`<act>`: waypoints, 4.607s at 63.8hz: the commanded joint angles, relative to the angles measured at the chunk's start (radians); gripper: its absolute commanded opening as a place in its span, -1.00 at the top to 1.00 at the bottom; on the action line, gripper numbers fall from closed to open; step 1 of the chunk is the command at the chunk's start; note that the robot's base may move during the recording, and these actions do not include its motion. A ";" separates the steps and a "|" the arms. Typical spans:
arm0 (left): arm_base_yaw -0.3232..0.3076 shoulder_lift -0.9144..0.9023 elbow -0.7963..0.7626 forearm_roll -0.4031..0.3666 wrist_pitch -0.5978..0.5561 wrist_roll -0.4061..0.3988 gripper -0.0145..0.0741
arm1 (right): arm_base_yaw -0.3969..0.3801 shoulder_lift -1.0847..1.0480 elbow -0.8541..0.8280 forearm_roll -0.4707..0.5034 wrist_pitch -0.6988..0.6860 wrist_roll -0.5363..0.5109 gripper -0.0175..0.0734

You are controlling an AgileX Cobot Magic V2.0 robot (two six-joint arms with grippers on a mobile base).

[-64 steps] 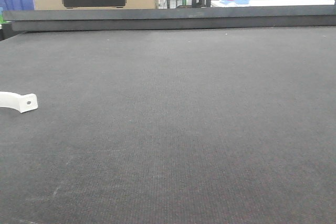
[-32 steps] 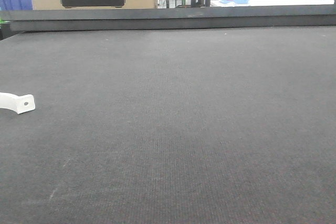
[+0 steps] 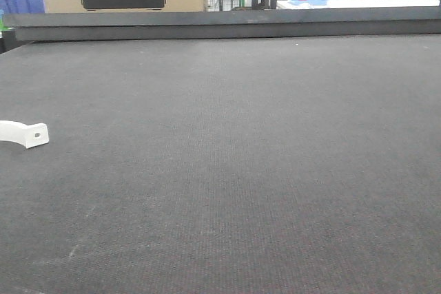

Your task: Grab PVC pipe and place in blue bin

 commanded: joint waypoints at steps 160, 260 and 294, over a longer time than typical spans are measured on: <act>0.235 0.643 -0.194 -0.102 0.225 0.170 0.92 | -0.004 0.867 -0.459 -0.019 0.411 0.018 0.96; 0.214 1.064 -0.408 -0.051 0.234 0.334 0.93 | -0.004 0.865 -0.451 -0.019 0.370 0.018 0.96; 0.166 0.884 -0.506 -0.130 0.338 0.329 0.92 | -0.004 0.771 -0.503 -0.019 0.374 0.018 0.96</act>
